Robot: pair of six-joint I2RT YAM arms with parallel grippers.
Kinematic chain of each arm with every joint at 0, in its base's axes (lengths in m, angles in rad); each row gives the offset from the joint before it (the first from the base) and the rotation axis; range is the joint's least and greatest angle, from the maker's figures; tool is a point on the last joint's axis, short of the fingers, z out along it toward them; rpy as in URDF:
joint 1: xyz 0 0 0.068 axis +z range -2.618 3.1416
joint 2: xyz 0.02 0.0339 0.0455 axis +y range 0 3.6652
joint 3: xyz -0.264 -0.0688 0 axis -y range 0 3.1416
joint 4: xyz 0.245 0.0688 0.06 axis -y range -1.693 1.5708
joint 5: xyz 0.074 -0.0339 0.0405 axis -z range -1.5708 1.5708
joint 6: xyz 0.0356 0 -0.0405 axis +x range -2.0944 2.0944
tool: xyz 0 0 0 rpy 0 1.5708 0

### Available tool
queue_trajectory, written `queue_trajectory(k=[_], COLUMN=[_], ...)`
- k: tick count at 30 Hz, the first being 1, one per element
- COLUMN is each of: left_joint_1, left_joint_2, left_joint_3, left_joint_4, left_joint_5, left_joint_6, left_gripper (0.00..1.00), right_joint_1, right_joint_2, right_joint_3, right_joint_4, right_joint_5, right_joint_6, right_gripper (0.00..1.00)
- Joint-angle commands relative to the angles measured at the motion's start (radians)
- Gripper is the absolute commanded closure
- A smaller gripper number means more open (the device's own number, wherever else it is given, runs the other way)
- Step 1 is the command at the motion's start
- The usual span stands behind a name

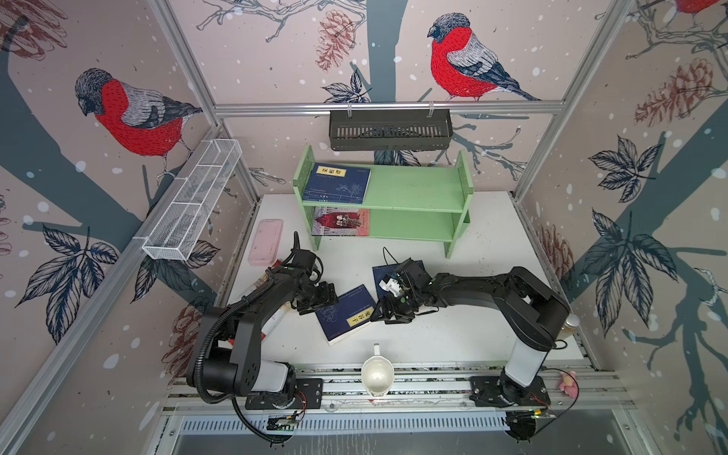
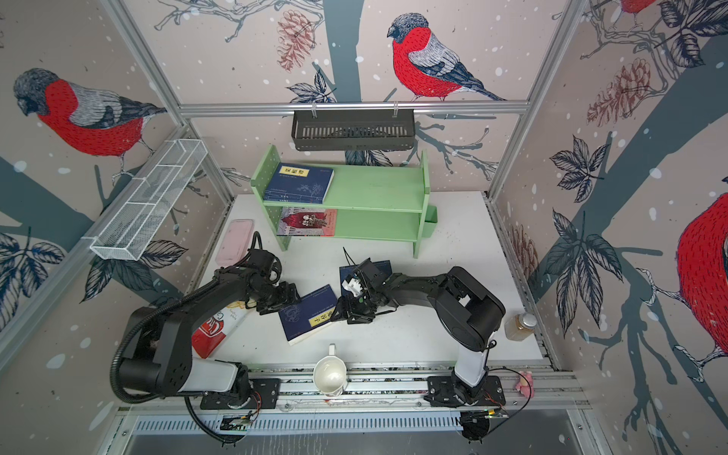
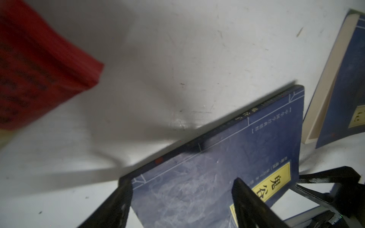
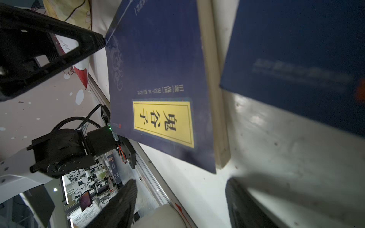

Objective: Stacking books/files
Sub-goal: Rotate the book at the center of the table, then pick up the book at the center of the table.

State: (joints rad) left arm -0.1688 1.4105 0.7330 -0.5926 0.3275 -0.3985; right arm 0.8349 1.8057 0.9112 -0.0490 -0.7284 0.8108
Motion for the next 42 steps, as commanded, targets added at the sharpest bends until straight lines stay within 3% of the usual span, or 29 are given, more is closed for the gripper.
queue_trajectory(k=[1,6,13,20,22,26,37,42], left_joint_1=[0.005,0.006,0.005,0.008,0.008,0.006,-0.019,-0.038], left_joint_2=[-0.010,-0.024,-0.040,-0.068,-0.033,0.026,0.177,0.225], left_joint_3=[-0.026,-0.082,-0.103,-0.012,0.063,0.178,0.129,0.128], left_joint_4=[-0.006,0.022,0.048,0.048,0.046,0.012,0.111,0.103], left_joint_5=[0.041,0.121,0.150,0.116,0.158,0.122,0.084,0.126], left_joint_6=[-0.027,-0.055,-0.060,0.008,0.049,0.083,0.110,0.098], left_gripper=[0.20,0.19,0.20,0.21,0.23,0.22,0.22,0.23], right_joint_1=[-0.001,0.001,-0.011,-0.050,-0.051,-0.040,-0.020,-0.015], right_joint_2=[0.023,0.073,0.141,0.132,0.115,0.094,0.089,0.112], right_joint_3=[0.015,0.054,0.103,0.125,0.120,0.115,0.041,0.045], right_joint_4=[0.043,0.073,0.121,0.076,0.048,0.002,0.098,0.122], right_joint_5=[-0.002,-0.010,0.000,0.065,0.073,0.090,0.110,0.130], right_joint_6=[0.020,0.034,0.051,0.023,0.012,-0.005,0.075,0.102], right_gripper=[0.27,0.27,0.29,0.28,0.28,0.26,0.26,0.25])
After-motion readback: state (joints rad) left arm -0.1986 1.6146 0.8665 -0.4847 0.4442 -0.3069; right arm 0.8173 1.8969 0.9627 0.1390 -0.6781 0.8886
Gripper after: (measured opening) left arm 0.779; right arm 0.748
